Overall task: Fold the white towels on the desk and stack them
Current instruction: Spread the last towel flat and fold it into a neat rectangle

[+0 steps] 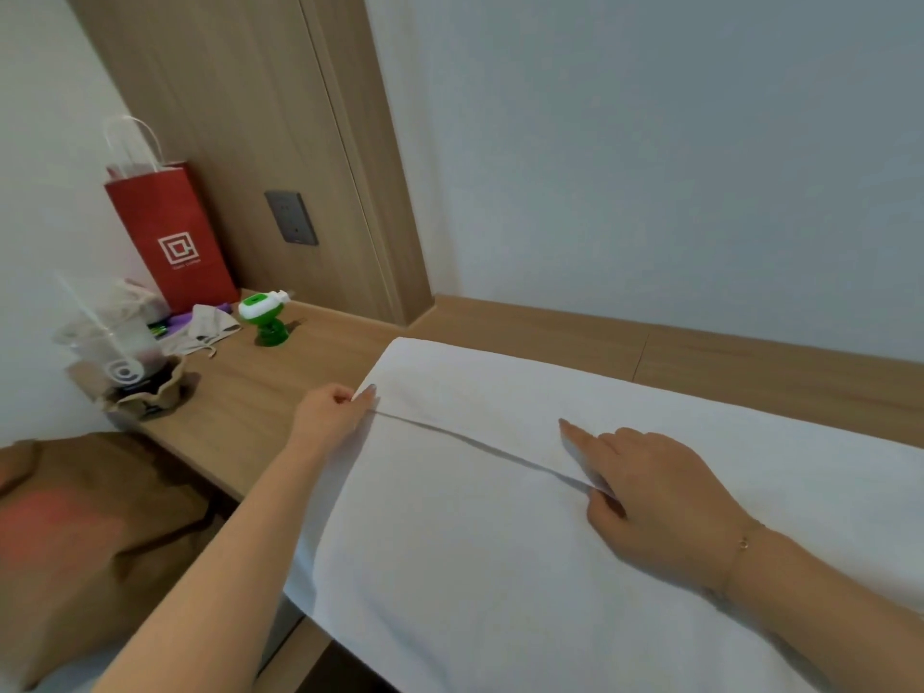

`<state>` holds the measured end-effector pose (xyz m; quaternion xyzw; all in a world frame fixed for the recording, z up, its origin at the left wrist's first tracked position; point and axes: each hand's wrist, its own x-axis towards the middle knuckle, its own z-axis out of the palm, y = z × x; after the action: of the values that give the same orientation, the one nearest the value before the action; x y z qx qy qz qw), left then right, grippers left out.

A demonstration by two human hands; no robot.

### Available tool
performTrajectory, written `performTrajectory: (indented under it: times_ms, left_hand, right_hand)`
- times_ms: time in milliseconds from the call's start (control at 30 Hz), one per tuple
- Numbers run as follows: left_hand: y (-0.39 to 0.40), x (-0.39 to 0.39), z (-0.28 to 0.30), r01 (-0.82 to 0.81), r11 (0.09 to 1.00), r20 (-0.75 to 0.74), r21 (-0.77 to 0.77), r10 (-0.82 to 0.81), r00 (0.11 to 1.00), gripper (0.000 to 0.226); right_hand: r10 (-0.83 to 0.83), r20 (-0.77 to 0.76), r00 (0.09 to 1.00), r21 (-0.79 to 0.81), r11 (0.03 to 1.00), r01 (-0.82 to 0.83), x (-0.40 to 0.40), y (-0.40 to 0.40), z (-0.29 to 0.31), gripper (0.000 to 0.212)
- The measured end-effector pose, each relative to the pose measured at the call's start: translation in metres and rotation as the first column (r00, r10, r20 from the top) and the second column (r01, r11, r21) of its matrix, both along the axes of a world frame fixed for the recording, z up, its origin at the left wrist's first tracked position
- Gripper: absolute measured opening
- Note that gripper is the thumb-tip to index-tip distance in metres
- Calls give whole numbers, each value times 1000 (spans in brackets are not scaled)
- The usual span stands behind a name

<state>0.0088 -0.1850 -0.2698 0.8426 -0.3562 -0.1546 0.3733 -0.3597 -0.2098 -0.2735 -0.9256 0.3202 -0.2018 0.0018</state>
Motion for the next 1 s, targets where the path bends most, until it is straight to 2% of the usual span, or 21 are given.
performTrajectory:
  times_ms: [67, 133, 200, 267, 400, 600, 700, 767, 800, 833, 900, 933, 1000]
  left_hand:
    - [-9, -7, 2, -2, 995, 120, 102, -10, 993, 37]
    - [-14, -8, 1, -11, 987, 215, 162, -25, 976, 38]
    - [-16, -6, 0, -1, 975, 267, 222, -60, 962, 36]
    - [-17, -1, 2, 12, 966, 248, 258, -79, 966, 42]
    - [-19, 4, 9, 26, 954, 170, 300, -80, 982, 46]
    - [-16, -12, 8, -55, 961, 245, 273, -14, 969, 34]
    - [-25, -49, 18, -175, 905, 531, 389, -65, 845, 59]
    - [-43, -81, 24, -25, 941, 638, 339, -210, 741, 57]
    - [-55, -100, 27, 124, 939, 655, 322, -315, 687, 53]
    - [-65, -121, 29, 283, 906, 646, 313, -422, 636, 51]
    - [-80, -163, 22, 505, 790, 562, 347, -606, 562, 51]
    - [-85, -180, 15, 556, 735, 504, 387, -674, 540, 52]
    - [-87, -199, -6, 585, 683, 426, 438, -731, 533, 54]
  right_hand:
    - [-43, -32, 999, 13, 999, 44, 0, 1, 4, 41]
    - [-38, -8, 999, -53, 998, 38, -1, 4, 8, 9]
    - [-2, 55, 998, -94, 996, 7, -2, 5, 7, 18]
    - [64, 100, 993, -158, 986, -47, -3, 2, 4, 14]
    - [194, 34, 980, -190, 964, -184, -1, 0, 1, 12]
    - [74, -13, 997, 142, 987, -71, 0, 1, 15, 37]
    - [-87, 37, 996, 263, 962, 74, -2, -15, 31, 40]
    - [-164, 154, 974, 292, 950, 113, -5, -26, 35, 33]
    - [-188, 191, 963, 304, 944, 124, -7, -31, 34, 28]
    - [-211, 164, 964, 317, 936, 151, -9, -33, 31, 28]
    - [-238, -54, 970, 330, 913, 242, -13, -37, 18, 46]
    - [-226, -169, 959, 317, 909, 270, -14, -39, 11, 56]
    - [-207, -287, 935, 293, 911, 292, -15, -41, 1, 65]
